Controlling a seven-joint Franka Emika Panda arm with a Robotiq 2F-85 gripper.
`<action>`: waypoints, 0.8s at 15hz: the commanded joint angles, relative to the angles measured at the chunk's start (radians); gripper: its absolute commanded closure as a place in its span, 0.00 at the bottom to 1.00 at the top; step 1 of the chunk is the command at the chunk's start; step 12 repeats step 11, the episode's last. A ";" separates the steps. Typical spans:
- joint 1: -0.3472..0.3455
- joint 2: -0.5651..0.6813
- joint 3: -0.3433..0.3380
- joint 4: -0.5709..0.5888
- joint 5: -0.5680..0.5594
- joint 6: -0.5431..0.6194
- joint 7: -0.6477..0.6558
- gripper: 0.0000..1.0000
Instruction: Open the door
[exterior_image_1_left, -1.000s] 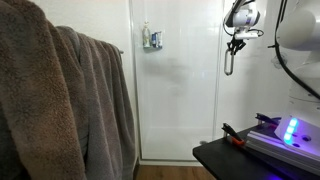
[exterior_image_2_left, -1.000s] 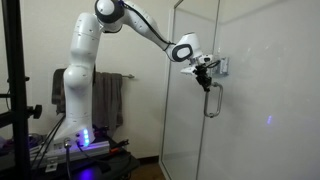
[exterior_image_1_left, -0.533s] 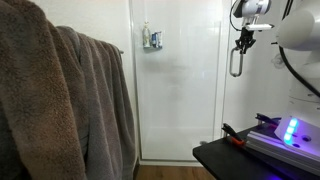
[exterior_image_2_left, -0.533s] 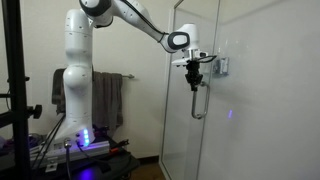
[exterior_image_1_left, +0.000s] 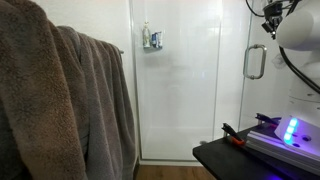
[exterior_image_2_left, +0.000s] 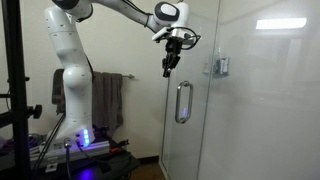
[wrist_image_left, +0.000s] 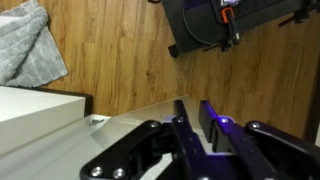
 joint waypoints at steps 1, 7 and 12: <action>0.015 -0.033 -0.014 0.015 -0.020 -0.069 0.003 0.76; 0.018 -0.090 -0.021 0.027 -0.029 -0.140 0.003 0.71; 0.020 -0.073 -0.019 0.026 -0.029 -0.140 0.003 0.71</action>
